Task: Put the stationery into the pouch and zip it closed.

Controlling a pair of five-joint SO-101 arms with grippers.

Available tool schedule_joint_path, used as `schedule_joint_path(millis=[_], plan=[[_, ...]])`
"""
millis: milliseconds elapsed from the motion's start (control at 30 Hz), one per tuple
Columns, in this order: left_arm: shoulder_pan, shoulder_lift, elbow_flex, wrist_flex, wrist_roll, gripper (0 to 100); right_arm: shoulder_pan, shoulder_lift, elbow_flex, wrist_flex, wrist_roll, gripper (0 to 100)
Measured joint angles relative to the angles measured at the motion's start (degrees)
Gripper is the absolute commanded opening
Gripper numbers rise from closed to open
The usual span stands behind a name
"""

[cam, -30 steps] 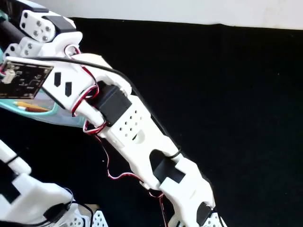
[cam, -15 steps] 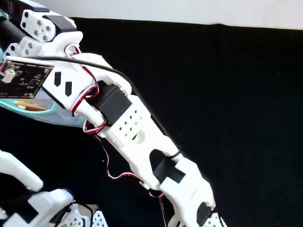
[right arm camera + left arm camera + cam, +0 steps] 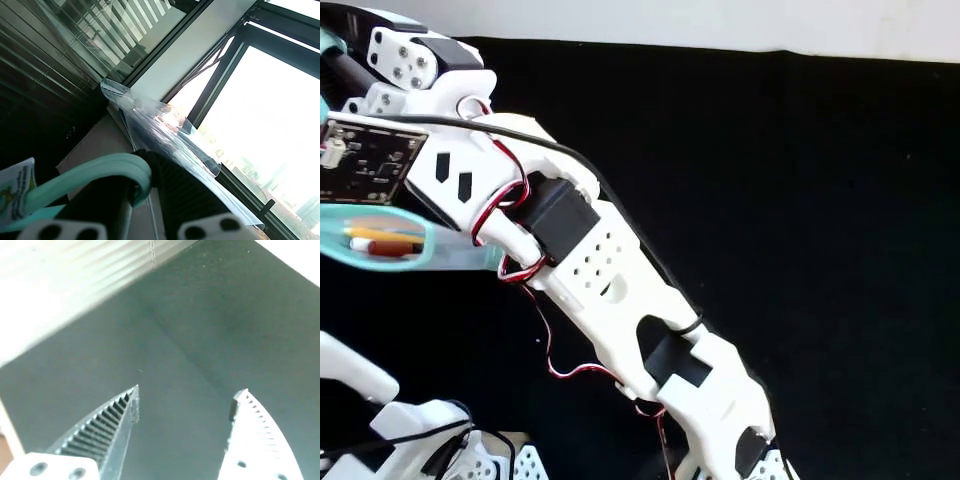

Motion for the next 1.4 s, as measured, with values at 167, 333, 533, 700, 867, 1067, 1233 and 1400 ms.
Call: schedule_joint_path(millis=[167, 333, 533, 700, 867, 1067, 1233, 1400], plan=[[0.0, 0.44, -0.09, 0.0, -14.42, 31, 0.0, 0.0, 0.0, 0.0, 0.0, 0.5], [-0.09, 0.44, -0.18, 0.0, -29.63, 31, 0.09, 0.0, 0.0, 0.0, 0.0, 0.5], [-0.09, 0.44, -0.18, -0.35, -48.44, 31, 0.26, 0.0, 0.0, 0.0, 0.0, 0.5], [-0.09, 1.85, -0.09, -1.14, -60.31, 31, 0.26, 0.0, 0.0, 0.09, 0.0, 0.5], [-0.09, 5.89, 1.14, -1.14, -63.3, 31, 0.26, 0.0, 0.0, 0.09, 0.0, 0.5], [3.34, 10.11, 1.32, -1.14, -65.49, 31, 0.26, 2.55, -2.55, 3.6, 0.0, 0.5], [8.35, 10.37, 1.32, 2.46, -69.19, 31, 0.26, 5.36, -8.09, 5.63, 0.0, 0.5], [10.29, 10.73, 1.32, 2.81, -70.59, 31, 1.23, 7.56, -11.6, 5.71, 0.0, 0.5]])
